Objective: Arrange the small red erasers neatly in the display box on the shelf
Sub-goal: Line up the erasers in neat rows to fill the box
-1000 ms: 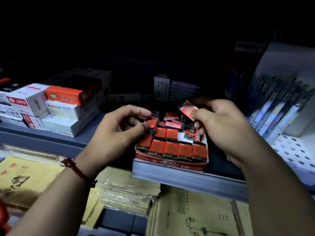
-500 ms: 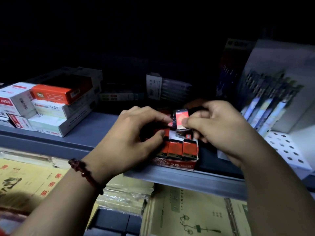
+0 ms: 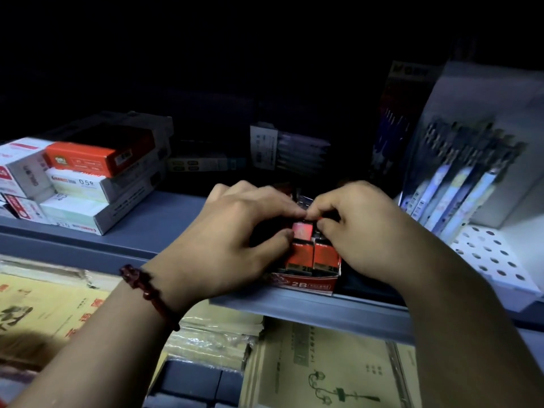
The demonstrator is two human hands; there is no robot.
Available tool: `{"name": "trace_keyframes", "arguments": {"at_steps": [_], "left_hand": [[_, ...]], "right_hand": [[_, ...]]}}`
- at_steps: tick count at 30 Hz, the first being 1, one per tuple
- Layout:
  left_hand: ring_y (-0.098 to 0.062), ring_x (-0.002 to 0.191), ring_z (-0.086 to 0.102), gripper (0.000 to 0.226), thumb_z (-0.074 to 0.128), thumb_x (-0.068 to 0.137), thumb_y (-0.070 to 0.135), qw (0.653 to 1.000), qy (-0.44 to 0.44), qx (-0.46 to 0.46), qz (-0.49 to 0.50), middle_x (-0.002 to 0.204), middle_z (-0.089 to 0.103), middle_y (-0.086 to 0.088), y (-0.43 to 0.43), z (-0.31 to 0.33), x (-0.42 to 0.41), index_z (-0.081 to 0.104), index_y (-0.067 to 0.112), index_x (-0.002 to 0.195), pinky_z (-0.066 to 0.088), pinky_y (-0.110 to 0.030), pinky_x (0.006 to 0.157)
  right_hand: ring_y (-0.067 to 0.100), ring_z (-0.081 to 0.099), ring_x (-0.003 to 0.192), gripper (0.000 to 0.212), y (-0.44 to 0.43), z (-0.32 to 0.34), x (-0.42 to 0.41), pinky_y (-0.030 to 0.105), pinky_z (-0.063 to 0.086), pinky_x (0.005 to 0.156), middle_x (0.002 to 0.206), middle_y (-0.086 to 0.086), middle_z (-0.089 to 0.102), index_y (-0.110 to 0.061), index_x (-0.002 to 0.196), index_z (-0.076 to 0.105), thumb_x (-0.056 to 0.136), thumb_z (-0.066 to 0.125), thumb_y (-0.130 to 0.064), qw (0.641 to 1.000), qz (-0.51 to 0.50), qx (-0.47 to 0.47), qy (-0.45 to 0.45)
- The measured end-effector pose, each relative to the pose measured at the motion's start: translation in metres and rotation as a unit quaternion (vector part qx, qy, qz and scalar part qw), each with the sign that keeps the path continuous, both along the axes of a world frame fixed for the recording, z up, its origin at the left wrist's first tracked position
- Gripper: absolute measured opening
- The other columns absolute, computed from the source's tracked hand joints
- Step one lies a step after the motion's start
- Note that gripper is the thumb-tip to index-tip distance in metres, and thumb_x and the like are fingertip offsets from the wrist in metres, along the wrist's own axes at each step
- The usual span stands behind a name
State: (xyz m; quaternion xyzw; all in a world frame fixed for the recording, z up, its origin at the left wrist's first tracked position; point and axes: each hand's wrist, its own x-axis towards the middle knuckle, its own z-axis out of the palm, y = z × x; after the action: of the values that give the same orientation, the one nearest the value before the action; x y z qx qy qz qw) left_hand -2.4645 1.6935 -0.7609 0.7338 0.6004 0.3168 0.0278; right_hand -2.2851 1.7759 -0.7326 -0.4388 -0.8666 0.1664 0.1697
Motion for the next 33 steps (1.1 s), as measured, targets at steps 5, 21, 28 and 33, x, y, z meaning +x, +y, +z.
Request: {"name": "trace_keyframes", "arguments": {"at_steps": [5,21,28,33], "left_hand": [[0.001,0.115,0.045,0.048,0.033,0.092,0.061,0.997,0.071,-0.036,-0.004,0.124,0.059,0.037,0.001,0.0,-0.001,0.07,0.045,0.117,0.027,-0.034,0.1],[-0.003,0.11,0.035,0.053,0.018,0.09,0.079,0.987,0.146,-0.072,-0.012,0.122,0.041,0.03,-0.003,0.006,0.004,0.055,0.062,0.125,0.025,-0.033,0.097],[-0.006,0.108,0.04,0.052,0.023,0.091,0.08,0.99,0.13,-0.055,-0.011,0.12,0.047,0.029,-0.002,0.004,0.005,0.062,0.058,0.118,0.03,-0.036,0.095],[-0.005,0.106,0.042,0.048,0.029,0.094,0.075,0.993,0.115,-0.036,-0.019,0.116,0.053,0.035,-0.001,0.001,0.004,0.07,0.053,0.105,0.03,-0.037,0.094]], "right_hand": [[0.014,0.067,0.088,0.034,-0.003,0.005,-0.005,0.032,0.058,0.082,0.104,-0.005,0.068,-0.033,0.113,0.076,0.101,0.052,-0.012,0.999,0.002,-0.046,-0.029],[0.026,0.064,0.075,0.02,-0.001,-0.003,-0.014,0.028,0.048,0.057,0.087,0.009,0.065,-0.015,0.079,0.055,0.079,0.075,-0.013,0.98,-0.173,-0.091,0.047],[0.019,0.057,0.071,0.03,0.0,-0.006,-0.017,0.025,0.039,0.051,0.088,0.006,0.059,-0.019,0.079,0.048,0.086,0.077,-0.02,0.98,-0.178,-0.081,0.027],[0.025,0.058,0.082,0.021,-0.004,-0.013,-0.017,0.03,0.036,0.057,0.101,0.007,0.059,-0.017,0.091,0.05,0.093,0.069,-0.026,0.984,-0.175,-0.016,0.031]]}}
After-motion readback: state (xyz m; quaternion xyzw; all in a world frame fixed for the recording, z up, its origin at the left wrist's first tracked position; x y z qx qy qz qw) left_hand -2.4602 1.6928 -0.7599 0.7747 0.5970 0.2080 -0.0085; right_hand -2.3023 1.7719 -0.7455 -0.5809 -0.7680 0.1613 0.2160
